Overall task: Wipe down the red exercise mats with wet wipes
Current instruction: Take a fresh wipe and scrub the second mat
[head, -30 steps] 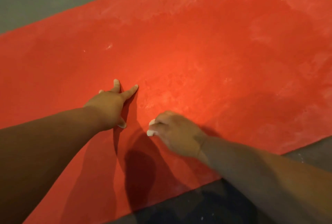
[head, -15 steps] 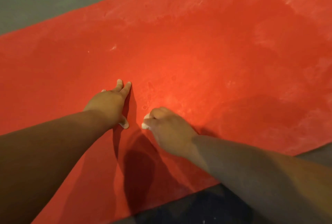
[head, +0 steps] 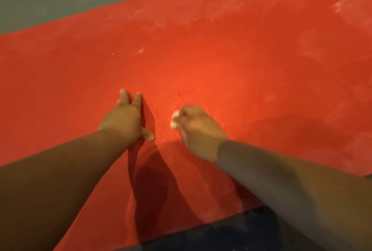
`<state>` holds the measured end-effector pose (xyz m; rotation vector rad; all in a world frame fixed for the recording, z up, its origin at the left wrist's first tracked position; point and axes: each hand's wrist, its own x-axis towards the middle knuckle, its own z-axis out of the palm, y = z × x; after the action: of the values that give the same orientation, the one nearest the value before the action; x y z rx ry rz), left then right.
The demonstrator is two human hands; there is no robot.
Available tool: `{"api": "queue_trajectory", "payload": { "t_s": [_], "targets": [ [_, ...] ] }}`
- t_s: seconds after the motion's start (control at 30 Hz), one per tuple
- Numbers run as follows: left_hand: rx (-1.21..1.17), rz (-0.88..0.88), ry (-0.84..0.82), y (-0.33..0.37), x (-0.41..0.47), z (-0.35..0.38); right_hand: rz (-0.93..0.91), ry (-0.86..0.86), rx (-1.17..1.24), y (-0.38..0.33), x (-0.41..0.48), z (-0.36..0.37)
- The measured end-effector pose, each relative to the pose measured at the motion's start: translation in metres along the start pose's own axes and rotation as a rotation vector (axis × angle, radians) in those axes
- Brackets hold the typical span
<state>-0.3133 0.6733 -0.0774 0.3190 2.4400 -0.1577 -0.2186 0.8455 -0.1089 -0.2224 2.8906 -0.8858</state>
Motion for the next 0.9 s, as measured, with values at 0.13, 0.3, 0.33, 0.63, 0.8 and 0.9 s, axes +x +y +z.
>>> {"api": "queue_trajectory", "payload": {
  "t_s": [0.13,0.3,0.33,0.63,0.8,0.9],
  "targets": [
    [-0.014,-0.078,-0.038,-0.007,-0.001,0.004,-0.163,-0.111,-0.027,0.018,0.011,-0.010],
    [0.049,-0.035,-0.091,-0.011,0.004,-0.002,0.249,0.144,-0.160,0.073,0.086,-0.056],
    [0.055,-0.029,-0.094,-0.011,0.005,-0.002,0.271,0.123,-0.198,0.072,0.090,-0.055],
    [0.073,-0.028,-0.070,-0.012,0.009,-0.001,-0.190,-0.104,-0.102,0.008,0.027,-0.008],
    [0.062,-0.035,-0.085,-0.010,0.009,-0.003,0.238,0.131,-0.196,0.060,0.099,-0.048],
    [0.047,-0.042,-0.091,-0.009,0.009,-0.003,0.175,0.058,-0.193,0.037,0.087,-0.030]
  ]
}}
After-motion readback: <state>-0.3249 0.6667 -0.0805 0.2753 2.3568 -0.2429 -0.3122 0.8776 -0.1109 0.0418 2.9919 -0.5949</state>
